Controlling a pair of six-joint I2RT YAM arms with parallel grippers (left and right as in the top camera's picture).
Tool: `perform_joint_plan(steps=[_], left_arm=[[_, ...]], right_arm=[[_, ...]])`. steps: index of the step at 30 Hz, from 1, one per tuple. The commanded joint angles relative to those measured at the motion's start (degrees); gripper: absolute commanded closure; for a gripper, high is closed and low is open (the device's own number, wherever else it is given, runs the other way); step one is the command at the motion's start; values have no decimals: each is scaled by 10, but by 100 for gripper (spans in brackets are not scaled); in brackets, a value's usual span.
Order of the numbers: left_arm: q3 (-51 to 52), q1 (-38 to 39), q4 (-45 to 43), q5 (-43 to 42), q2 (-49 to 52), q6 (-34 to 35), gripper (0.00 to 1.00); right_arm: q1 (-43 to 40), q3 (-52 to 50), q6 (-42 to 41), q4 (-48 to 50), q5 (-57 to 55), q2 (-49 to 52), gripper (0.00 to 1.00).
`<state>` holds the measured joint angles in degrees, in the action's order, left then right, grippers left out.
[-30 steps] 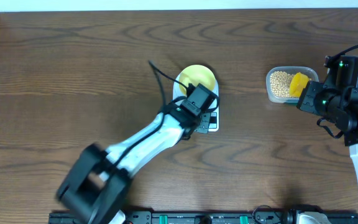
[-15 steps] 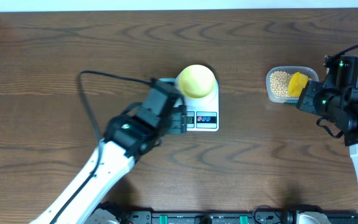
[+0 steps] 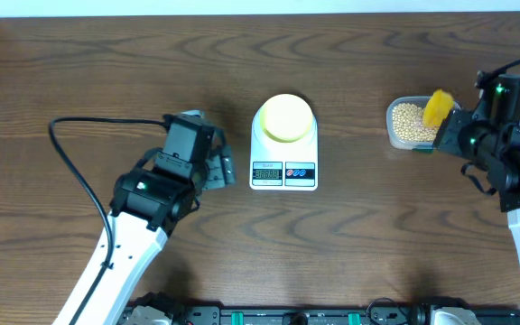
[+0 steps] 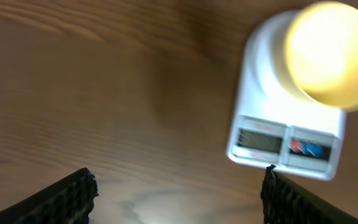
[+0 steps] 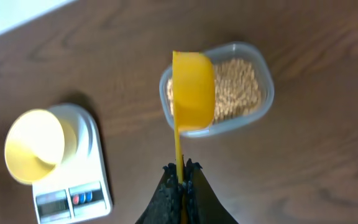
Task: Scoop item into bowl and weigh 50g on scale
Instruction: 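Lift the left gripper back from the scale to the left, then lower the yellow scoop into the soybean tub with the right gripper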
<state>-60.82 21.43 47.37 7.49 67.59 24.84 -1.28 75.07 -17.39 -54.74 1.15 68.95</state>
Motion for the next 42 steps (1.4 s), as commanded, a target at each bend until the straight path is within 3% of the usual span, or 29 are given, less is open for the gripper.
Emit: perform_joint_plan(steps=[1,6,17,34,42], left_arm=[[2,-24,4,78,9,-6,13],[16,-56,6,159,24,-12,13],[16,-68,6,159,59,-12,12],[16,-68,-1,159,64,-12,12],[16,-68,-1,74,64,-12,11]], right_arm=[[-1,9,6,17,-32,3,99],[-1,9,21,13,-63,23,99],[-1,9,15,-51,-68,82,99],[-2,9,-4,17,-71,91,99],[-2,9,-3,28,-71,94,99]])
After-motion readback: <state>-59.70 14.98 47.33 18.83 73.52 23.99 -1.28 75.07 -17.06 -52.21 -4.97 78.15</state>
